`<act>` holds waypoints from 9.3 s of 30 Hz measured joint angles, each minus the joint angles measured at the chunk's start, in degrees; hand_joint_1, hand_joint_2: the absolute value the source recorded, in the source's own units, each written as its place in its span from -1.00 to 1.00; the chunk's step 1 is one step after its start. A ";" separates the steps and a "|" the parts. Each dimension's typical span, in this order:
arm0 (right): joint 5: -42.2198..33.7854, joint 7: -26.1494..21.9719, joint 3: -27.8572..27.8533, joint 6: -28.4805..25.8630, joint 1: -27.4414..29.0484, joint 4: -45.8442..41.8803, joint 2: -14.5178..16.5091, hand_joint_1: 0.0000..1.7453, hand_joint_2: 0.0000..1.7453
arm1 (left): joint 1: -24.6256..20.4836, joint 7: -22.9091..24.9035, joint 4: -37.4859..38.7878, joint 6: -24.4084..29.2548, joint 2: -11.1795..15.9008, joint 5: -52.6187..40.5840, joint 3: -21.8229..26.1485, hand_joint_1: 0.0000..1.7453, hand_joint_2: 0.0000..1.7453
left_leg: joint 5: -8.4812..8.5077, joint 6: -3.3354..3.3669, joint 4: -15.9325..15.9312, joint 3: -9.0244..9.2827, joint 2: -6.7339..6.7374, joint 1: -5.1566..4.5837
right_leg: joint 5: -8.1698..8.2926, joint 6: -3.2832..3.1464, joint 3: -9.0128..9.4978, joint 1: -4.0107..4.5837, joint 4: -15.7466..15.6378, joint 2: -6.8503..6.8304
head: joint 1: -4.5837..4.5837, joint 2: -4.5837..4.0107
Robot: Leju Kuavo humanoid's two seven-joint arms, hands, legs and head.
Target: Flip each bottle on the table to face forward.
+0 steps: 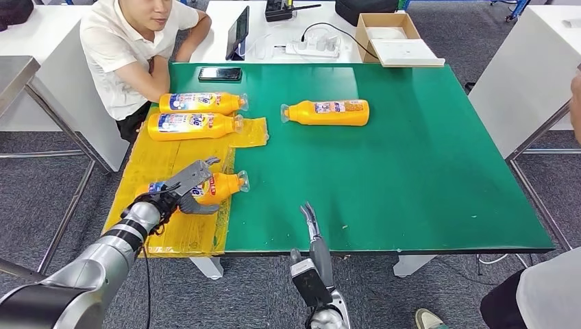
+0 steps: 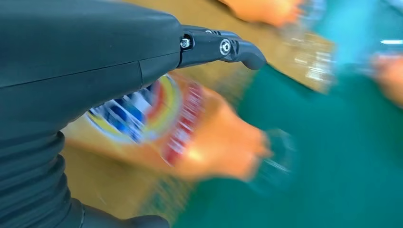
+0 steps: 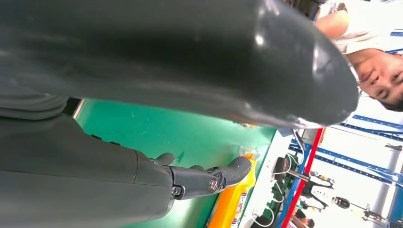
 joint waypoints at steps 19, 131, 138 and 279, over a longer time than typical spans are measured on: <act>-1.17 0.00 0.00 -1.30 1.88 0.17 -0.15 -1.00 -1.00 | 21.70 -12.83 -31.94 -1.43 -4.52 30.75 -5.21 -1.00 1.00 | -0.01 0.00 0.01 -0.58 0.07 0.02 | 0.00 0.00 -0.65 0.02 0.00 0.02 | -0.01 0.01; 53.69 18.02 -14.78 7.16 -27.09 30.75 -16.00 1.00 1.00 | 35.49 -10.44 -53.32 0.69 -7.64 42.43 -20.47 -1.00 1.00 | -0.10 0.09 0.04 0.21 0.48 0.01 | 0.05 0.07 0.03 0.05 -0.15 0.26 | -0.01 0.00; 52.55 18.48 -14.50 8.95 -26.99 31.13 -16.17 1.00 1.00 | 35.50 -9.13 -53.32 1.50 -7.64 43.18 -20.45 -1.00 1.00 | -0.13 0.10 0.04 0.42 0.49 0.01 | 0.04 0.07 0.22 0.05 -0.16 0.26 | -0.01 0.01; 6.31 0.00 -1.13 -2.20 5.88 -8.22 -6.33 -1.00 -1.00 | 30.41 0.25 -53.35 26.98 1.46 11.86 -5.28 1.00 1.00 | -0.19 0.12 0.03 -0.49 0.33 0.04 | -0.08 0.18 -0.57 0.04 -0.13 0.19 | -0.01 0.01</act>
